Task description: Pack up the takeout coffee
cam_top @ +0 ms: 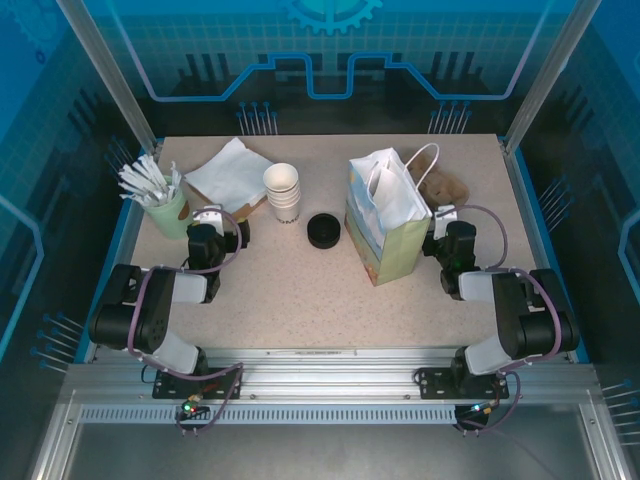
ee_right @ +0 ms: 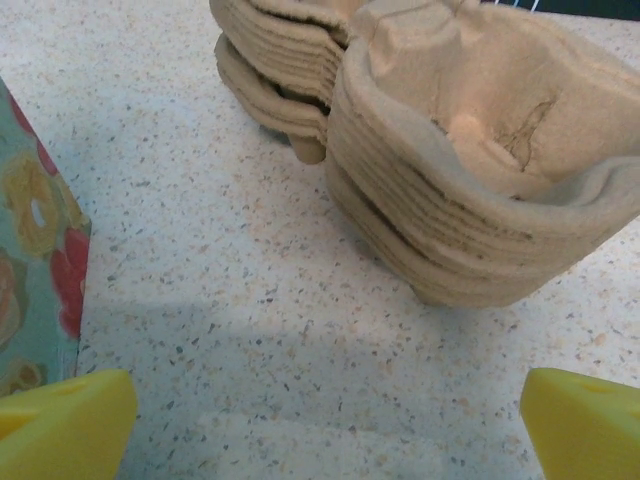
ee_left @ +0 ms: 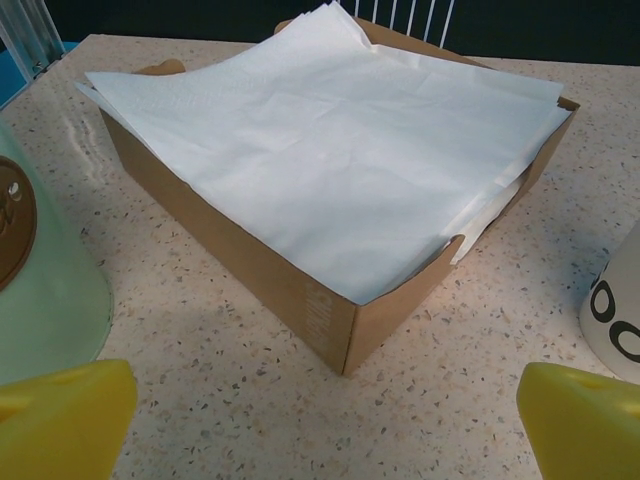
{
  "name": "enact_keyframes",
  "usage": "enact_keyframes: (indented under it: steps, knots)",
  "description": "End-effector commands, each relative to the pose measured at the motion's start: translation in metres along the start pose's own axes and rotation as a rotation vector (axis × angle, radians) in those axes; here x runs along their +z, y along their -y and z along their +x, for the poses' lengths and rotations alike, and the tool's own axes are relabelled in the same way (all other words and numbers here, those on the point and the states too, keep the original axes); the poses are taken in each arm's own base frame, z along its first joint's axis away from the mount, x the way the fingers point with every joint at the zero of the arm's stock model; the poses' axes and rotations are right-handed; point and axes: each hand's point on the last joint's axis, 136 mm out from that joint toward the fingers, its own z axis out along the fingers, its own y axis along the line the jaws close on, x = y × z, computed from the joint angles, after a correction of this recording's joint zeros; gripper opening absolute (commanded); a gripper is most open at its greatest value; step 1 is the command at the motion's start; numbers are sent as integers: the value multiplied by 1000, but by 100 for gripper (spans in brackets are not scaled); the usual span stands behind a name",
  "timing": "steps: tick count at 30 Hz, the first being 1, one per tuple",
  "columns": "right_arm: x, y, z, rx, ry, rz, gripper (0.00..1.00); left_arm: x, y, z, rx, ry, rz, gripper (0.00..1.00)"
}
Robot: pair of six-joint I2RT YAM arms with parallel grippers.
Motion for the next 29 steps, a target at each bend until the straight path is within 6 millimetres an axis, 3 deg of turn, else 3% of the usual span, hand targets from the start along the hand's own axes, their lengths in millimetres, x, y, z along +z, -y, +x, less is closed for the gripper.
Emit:
enact_keyframes:
  steps: [1, 29]
  knots:
    - [-1, 2, -15, 16, 69, 18, 100, -1, 0, -4, 9, 29, 13, 99]
    - [0, 0, -15, 0, 66, 20, 100, 0, 0, -5, 10, 30, 15, 99]
